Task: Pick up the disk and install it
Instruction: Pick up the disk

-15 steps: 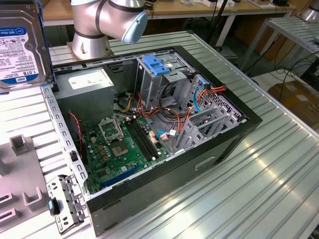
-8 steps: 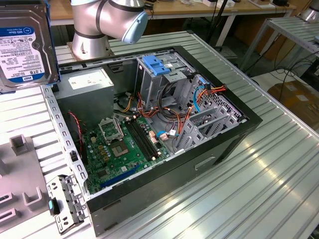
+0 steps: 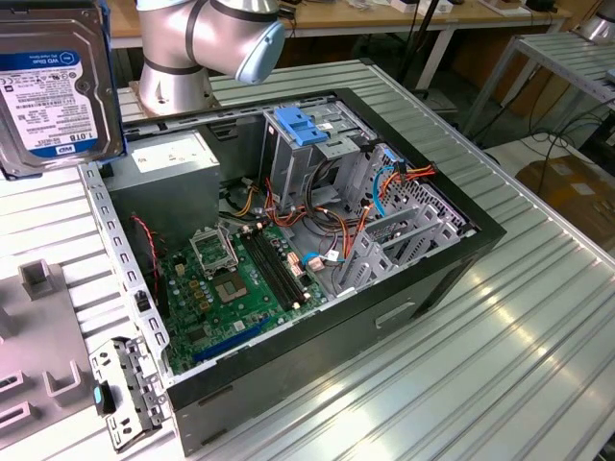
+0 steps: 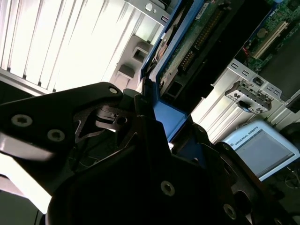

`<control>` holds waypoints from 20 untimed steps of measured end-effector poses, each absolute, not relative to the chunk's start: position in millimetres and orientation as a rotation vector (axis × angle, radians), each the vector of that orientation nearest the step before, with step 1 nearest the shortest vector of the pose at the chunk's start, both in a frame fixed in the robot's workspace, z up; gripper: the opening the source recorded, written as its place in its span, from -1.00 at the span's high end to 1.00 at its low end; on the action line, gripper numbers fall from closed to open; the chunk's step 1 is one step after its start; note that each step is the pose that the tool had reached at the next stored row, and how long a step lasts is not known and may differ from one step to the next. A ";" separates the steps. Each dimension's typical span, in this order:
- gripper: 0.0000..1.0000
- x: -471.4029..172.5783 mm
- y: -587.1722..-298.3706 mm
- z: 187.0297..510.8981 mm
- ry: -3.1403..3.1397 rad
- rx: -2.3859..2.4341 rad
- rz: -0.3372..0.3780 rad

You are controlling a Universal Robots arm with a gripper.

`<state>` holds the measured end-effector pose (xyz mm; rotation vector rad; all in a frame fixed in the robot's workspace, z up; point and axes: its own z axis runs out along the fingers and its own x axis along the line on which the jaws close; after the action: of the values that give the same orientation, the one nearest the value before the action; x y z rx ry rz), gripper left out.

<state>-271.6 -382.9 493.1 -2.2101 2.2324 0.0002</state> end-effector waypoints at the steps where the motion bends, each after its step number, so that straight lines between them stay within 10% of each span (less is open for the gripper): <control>1: 0.26 -270.5 -383.0 493.0 2.232 -2.210 0.000; 20: 0.26 -247.5 -384.6 493.1 2.233 -2.209 0.000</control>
<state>-247.5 -384.6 493.1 -2.2095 2.2329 0.0002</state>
